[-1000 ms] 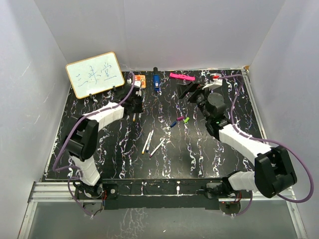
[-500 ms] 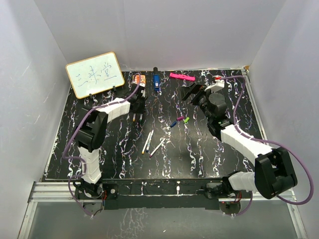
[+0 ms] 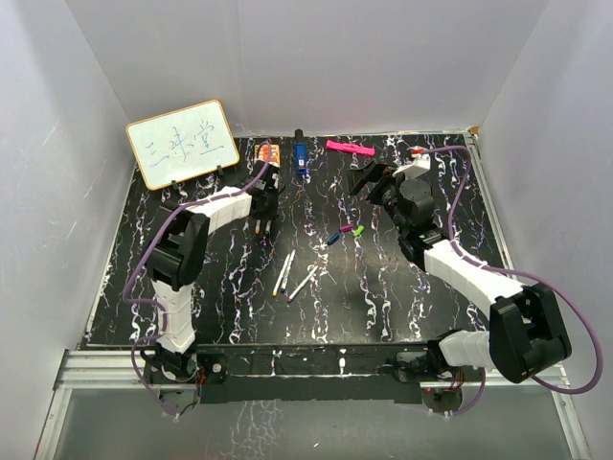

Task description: Insert the pens into the pen caps

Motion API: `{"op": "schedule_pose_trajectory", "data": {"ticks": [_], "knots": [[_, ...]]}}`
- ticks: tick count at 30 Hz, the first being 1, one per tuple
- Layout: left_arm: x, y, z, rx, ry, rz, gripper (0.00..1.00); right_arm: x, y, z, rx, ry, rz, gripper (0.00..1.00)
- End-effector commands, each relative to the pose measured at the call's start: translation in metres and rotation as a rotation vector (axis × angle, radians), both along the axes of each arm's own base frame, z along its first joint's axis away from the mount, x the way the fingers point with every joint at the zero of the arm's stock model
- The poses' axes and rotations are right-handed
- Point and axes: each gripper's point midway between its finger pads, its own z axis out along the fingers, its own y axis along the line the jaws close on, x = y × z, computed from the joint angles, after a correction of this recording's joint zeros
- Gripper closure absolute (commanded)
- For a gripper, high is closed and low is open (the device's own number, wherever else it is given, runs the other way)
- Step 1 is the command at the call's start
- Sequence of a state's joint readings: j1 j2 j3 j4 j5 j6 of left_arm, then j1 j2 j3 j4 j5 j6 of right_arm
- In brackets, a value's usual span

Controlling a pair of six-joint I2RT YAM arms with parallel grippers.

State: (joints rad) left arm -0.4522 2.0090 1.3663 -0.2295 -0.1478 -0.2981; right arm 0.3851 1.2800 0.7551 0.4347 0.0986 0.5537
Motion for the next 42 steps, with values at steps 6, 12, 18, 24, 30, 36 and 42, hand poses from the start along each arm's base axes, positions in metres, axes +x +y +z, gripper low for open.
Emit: {"op": "schedule_pose_trajectory", "data": {"ticks": [6, 12, 18, 24, 30, 36, 42], "knots": [[0.019, 0.000, 0.033, -0.009, -0.071, 0.024, 0.73, 0.007, 0.002, 0.001, -0.010, -0.002, 0.001, 0.02], [0.023, -0.002, 0.061, -0.034, -0.126, 0.019, 0.71, 0.010, 0.002, -0.003, -0.007, 0.015, -0.009, 0.02], [0.013, -0.001, 0.083, -0.058, -0.158, 0.008, 0.70, 0.017, -0.005, -0.016, -0.001, 0.067, -0.049, 0.02], [-0.022, -0.006, 0.084, -0.062, -0.104, -0.052, 0.70, 0.024, -0.012, -0.029, -0.002, 0.113, -0.063, 0.09], [-0.065, -0.009, 0.078, -0.054, -0.017, -0.114, 0.70, 0.029, -0.017, -0.043, 0.053, 0.166, -0.044, 0.47], [-0.105, -0.010, 0.073, -0.065, 0.073, -0.163, 0.70, 0.032, -0.020, -0.063, 0.075, 0.232, -0.027, 0.80], [-0.140, -0.011, 0.061, -0.036, 0.168, -0.199, 0.69, 0.032, -0.021, -0.075, 0.040, 0.271, -0.030, 0.92]]}}
